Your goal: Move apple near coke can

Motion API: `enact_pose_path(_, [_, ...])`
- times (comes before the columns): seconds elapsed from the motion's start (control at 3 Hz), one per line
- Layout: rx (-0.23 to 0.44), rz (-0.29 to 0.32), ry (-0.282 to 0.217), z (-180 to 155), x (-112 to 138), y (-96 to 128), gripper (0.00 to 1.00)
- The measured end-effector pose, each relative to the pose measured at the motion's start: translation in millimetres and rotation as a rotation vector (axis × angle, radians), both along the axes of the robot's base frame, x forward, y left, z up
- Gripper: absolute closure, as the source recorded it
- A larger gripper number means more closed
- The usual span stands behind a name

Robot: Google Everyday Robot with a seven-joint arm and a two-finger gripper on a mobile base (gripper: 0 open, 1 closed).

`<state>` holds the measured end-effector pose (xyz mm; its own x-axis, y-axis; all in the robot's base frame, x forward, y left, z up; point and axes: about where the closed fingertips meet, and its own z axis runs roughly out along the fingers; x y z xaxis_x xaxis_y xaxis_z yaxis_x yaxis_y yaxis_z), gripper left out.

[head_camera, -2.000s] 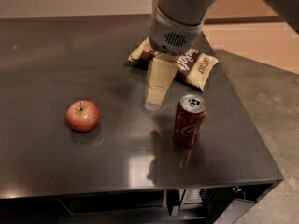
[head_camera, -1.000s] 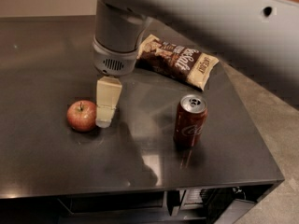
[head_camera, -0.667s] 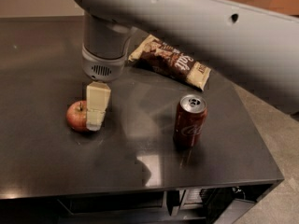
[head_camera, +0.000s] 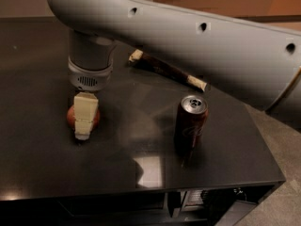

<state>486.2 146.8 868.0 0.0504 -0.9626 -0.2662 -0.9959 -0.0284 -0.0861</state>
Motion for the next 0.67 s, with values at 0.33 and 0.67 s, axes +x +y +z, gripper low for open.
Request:
enact_pose_path(0.33, [0.000, 0.022, 0.017, -4.8, -9.5, 10.2, 0.00])
enact_pose_path(0.67, [-0.003, 0.044, 0.027, -8.2, -18.4, 15.6, 0.17])
